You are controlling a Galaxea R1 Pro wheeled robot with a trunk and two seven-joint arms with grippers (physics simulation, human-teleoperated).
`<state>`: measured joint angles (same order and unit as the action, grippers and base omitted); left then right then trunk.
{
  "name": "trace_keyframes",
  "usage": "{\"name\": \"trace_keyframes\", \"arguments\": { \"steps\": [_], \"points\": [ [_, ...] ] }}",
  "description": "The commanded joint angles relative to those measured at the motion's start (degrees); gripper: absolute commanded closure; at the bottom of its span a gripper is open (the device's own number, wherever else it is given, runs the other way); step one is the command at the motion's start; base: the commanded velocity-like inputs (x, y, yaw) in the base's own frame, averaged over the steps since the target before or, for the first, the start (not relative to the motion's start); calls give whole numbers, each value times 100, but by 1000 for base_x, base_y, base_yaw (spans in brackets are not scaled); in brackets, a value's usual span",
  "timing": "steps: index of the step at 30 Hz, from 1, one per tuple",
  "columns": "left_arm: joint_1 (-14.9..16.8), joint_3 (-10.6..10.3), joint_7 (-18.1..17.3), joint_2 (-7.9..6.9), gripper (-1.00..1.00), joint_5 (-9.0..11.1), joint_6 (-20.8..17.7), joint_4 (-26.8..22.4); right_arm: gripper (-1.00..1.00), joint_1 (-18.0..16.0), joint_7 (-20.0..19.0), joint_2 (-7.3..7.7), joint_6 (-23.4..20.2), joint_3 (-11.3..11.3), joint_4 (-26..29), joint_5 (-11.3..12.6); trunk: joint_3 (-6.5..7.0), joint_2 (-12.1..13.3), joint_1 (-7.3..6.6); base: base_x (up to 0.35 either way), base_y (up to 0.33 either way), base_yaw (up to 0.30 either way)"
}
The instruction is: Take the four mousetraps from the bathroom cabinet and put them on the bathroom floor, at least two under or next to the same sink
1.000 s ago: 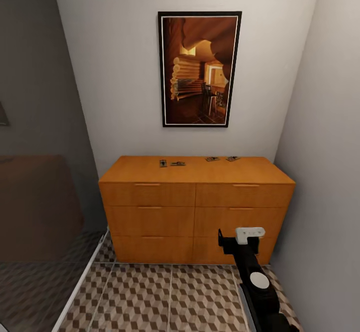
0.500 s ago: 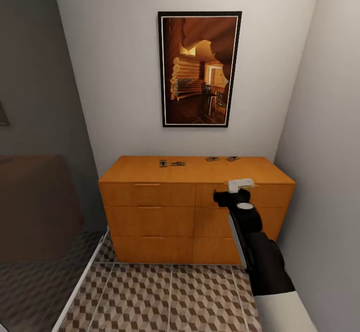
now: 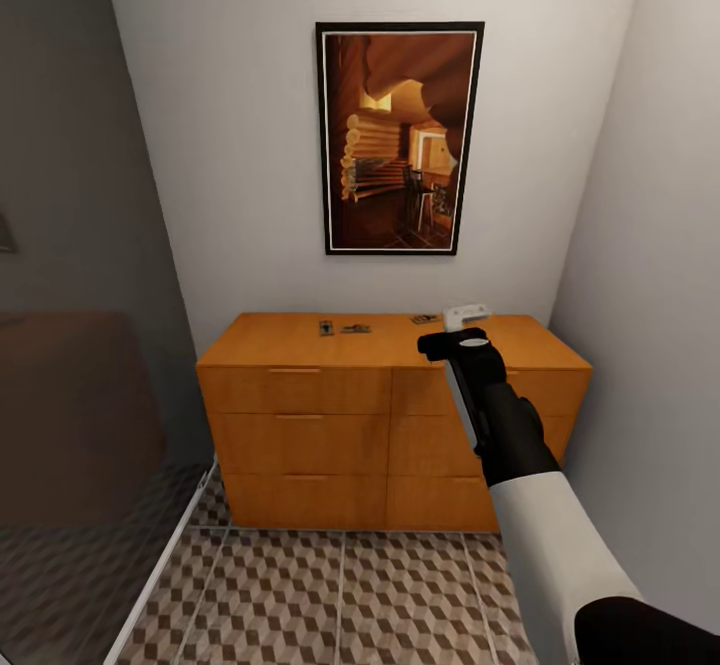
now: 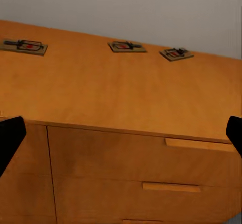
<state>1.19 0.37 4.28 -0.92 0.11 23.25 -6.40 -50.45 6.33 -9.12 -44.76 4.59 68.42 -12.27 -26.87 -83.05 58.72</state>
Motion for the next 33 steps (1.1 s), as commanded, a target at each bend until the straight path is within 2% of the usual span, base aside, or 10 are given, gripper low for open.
{"name": "trace_keyframes", "arguments": {
  "steps": [1,8,24,27,30,32,33],
  "points": [
    [4,3,12,18,-100,0,17,12,-100,-29,-41,-3,-31,8,-12,31,-6,-3,1,182,0,0],
    [4,7,20,46,-100,3,10,23,-100,-67,-270,-7,-33,25,-31,128,-6,-3,1,277,0,0],
    [4,7,12,111,-100,7,-4,25,-100,-70,-342,20,-24,34,-65,151,-6,-3,1,341,0,0],
    [4,7,12,116,-100,7,-4,28,-100,-70,-453,24,-24,34,-126,172,-6,-3,1,343,0,0],
    [4,4,12,117,-100,7,0,29,-100,-70,-679,32,-24,34,-158,181,-6,-3,1,343,0,0],
    [4,1,12,118,-100,7,2,30,-100,-70,-1032,40,-28,34,-182,183,-6,-3,1,324,0,0],
    [4,-1,12,118,-100,7,3,32,-100,-70,-1597,48,-34,34,-227,182,-6,-3,1,146,0,0]
  ]
}}
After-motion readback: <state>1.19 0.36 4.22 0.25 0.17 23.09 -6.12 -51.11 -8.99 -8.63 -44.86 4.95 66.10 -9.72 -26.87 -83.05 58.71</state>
